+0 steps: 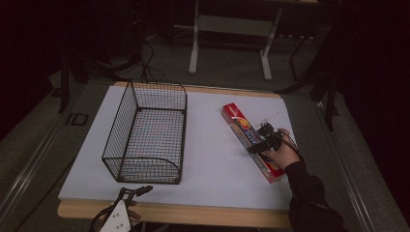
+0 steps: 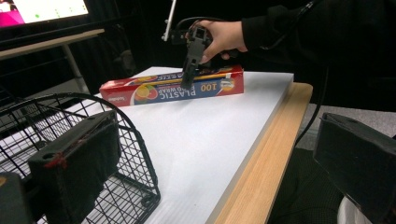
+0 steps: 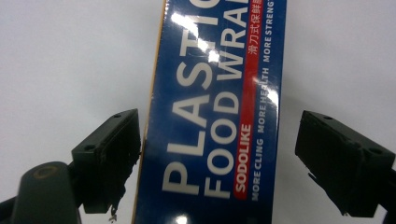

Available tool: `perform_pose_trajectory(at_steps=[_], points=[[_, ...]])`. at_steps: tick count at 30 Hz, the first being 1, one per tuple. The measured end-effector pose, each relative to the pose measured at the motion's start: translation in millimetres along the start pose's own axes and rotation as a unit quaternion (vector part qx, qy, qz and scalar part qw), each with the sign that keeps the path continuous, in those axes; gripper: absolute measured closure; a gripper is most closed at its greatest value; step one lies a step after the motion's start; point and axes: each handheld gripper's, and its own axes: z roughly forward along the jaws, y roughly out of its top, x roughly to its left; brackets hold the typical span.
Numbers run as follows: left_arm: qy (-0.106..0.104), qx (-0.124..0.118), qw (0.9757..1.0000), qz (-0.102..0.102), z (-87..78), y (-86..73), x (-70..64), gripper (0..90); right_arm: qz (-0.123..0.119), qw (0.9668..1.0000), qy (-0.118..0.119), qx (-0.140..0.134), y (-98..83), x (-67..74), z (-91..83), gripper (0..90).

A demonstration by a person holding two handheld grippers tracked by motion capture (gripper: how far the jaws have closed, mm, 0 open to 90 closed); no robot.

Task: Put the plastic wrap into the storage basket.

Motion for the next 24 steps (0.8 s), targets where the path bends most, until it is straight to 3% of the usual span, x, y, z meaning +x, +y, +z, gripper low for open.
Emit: perform_pose_trajectory(at_steps=[14,19,24], points=[[-0.002,0.004,1.0000,0.003,0.8,-0.4,-0.7,1.3,-0.002,0.9968,0.001,0.080,25.9,-2.0,10.9,18.3],[-0.004,0.006,1.0000,0.006,1.1,-0.4,-1.2,1.3,0.006,0.9948,-0.009,0.101,32.0,-0.1,14.2,19.7],[-0.004,0.006,0.9999,0.007,1.1,-0.4,-1.3,1.3,0.009,0.9936,-0.003,0.112,35.6,1.3,17.7,25.7]])
